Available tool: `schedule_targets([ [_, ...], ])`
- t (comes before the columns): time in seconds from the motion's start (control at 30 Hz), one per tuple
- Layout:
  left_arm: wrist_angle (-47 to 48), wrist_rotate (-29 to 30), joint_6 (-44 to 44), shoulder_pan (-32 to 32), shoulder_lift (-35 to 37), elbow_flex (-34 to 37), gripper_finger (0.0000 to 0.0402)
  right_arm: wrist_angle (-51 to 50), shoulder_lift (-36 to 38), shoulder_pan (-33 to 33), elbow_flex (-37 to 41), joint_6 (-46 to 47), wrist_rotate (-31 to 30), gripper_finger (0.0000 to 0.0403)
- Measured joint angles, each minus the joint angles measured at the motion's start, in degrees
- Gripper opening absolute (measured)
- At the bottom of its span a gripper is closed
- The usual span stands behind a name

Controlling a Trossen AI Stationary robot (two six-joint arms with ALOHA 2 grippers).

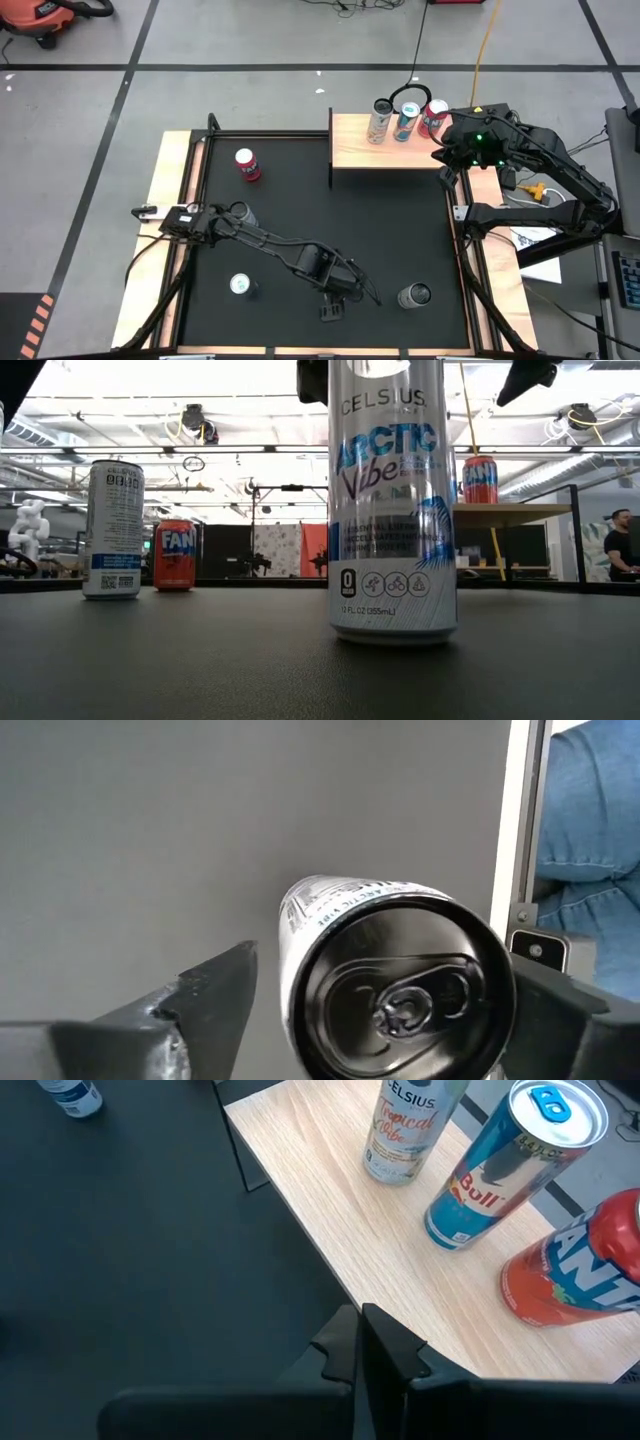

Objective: Place canned beverage on shelf
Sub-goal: Put the bottom white blue soda can on the shelf

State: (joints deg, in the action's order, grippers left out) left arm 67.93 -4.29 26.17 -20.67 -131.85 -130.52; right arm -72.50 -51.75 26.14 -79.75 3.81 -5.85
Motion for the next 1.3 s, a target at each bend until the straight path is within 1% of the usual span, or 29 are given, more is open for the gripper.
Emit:
schedule_targets([
  [0.1,0.4,0.0,-0.2,0.0,0.0,0.0,0.0298,0.2,0.0,0.0,0.0,0.0,0.0,0.0000],
  [0.23,0.5,0.0,-2.7,0.1,0.0,0.0,0.0260,0.2,0.0,0.0,0.0,0.0,0.0,0.0000],
  [0.33,0.6,-0.1,-4.4,0.3,0.0,0.0,0.0246,0.2,0.0,0.0,0.0,0.0,0.0,0.0000],
  [0.5,0.6,-0.3,-6.7,1.4,0.0,0.0,0.0250,0.2,0.0,0.0,0.0,0.0,0.0,0.0000],
  [0.67,2.9,0.1,-9.9,3.2,0.5,-0.2,0.0253,0.2,0.0,0.0,0.0,0.0,0.0,0.0000],
  [0.9,8.4,0.5,-12.7,7.2,1.1,-4.5,0.0253,-0.3,0.0,0.0,0.0,0.0,0.0,0.0000],
  [1.07,11.0,0.4,-14.8,11.6,3.7,-4.4,0.0253,-0.8,0.0,0.0,0.0,0.0,0.0,0.0000],
  [1.17,12.9,1.9,-15.5,14.8,5.4,-4.4,0.0253,-1.0,0.0,0.0,0.0,0.0,0.0,0.0000],
  [1.3,12.4,3.3,-18.2,19.1,7.8,-4.5,0.0253,-1.1,0.0,0.0,0.0,0.0,0.0,0.0000],
])
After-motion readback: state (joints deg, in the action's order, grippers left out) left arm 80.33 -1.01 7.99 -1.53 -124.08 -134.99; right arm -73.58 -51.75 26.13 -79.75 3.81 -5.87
